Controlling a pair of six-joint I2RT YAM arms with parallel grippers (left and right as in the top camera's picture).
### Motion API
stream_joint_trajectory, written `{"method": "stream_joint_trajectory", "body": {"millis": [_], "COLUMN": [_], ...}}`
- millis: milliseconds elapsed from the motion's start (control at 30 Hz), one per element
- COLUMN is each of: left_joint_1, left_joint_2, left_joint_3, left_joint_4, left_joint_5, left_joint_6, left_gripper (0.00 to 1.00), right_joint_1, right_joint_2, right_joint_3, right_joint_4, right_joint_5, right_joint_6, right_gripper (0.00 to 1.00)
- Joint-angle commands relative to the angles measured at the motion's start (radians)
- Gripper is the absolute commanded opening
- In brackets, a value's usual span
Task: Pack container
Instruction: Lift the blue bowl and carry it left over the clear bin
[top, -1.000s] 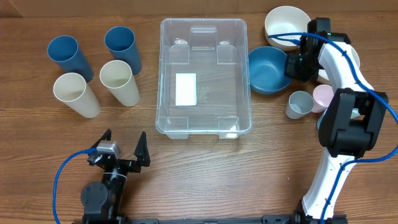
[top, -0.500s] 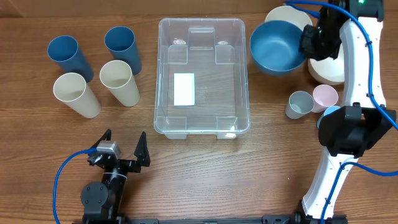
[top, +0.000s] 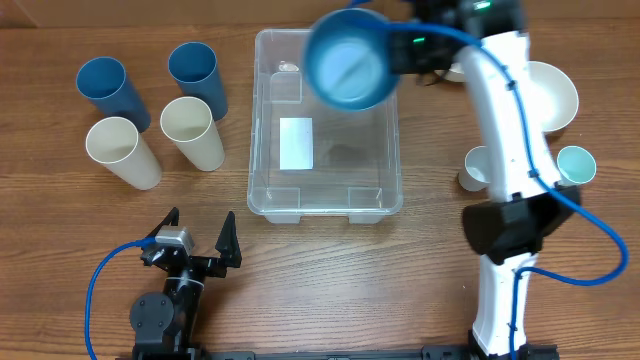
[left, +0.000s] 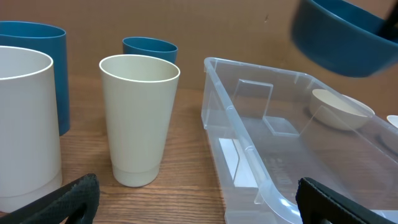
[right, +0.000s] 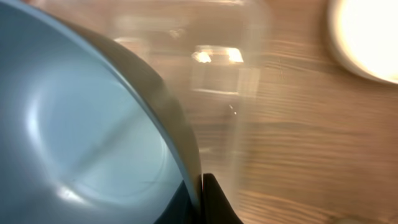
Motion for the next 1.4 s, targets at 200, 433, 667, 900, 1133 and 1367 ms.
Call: {"method": "stream_joint_trajectory", "body": {"millis": [200,433,667,900,1133,1367], "left_joint_1": [-0.004,-0.004,-0.004,-0.004,-0.004,-0.004], "left_joint_2": [-0.008,-0.008,-0.008,-0.008,-0.008,-0.008], "left_joint_3": [-0.003,-0.003,-0.003,-0.003,-0.003,-0.003], "left_joint_4": [-0.002,-0.002,-0.002,-0.002,-0.002,-0.002], "left_joint_5": [-0.005,-0.006,-0.006,-0.005,-0.005,-0.005], "left_joint_6": [0.02,0.02,0.02,0.02,0.02,0.02], "left_gripper": [1.0,1.0,1.0,1.0,1.0,1.0], "right_joint_1": [0.09,0.084,0.042,0.033,0.033,0.009], "right_joint_2": [0.095,0.223,0.301,0.307,0.245,0.109], "right_joint_3": [-0.021,-0.021,-0.022,-0.022,0.186,0.403], "right_joint_4": [0.104,0.179,0.209,0.2,0.032,-0.218], "right_joint_5": [0.117,0.121,0.12,0.116,0.055,-0.029], "right_joint_6": [0.031,0.031,0.054,0.06,0.053,0.053], "right_gripper": [0.04,0.04,0.04,0.64,0.7,0.53]}}
